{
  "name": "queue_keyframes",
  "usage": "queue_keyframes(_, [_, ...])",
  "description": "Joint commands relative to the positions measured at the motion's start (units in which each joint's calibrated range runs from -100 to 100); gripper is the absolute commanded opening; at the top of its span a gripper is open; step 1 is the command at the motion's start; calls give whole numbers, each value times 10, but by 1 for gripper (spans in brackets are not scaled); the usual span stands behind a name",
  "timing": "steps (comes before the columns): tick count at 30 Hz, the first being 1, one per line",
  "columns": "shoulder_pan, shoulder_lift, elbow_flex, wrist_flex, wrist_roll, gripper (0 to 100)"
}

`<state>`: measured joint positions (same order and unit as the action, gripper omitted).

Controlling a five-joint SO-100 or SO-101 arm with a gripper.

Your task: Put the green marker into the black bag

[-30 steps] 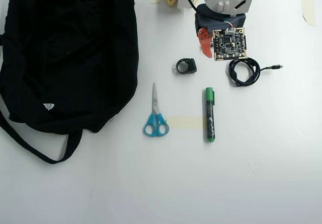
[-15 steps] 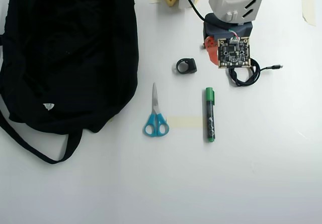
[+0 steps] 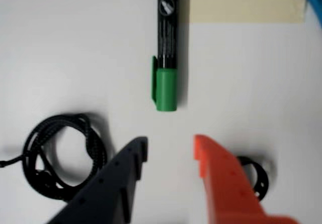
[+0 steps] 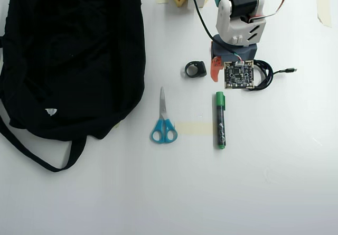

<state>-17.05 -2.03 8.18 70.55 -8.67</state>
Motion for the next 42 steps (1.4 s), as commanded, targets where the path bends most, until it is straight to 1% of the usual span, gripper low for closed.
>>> queue_keyframes(1, [-4, -12, 21, -32, -2, 15])
queue_keyframes(5, [-8, -5, 36, -49, -13, 16])
queue_keyframes(9, [-11, 39, 23, -49, -15, 16])
queue_keyframes(15, [-19, 118, -63, -34, -15, 16])
queue_keyframes(21, [-19, 177, -157, 34, -13, 23])
queue_keyframes(27, [-20, 231, -228, 82, -13, 23])
queue_keyframes(42, [-18, 322, -332, 85, -15, 24])
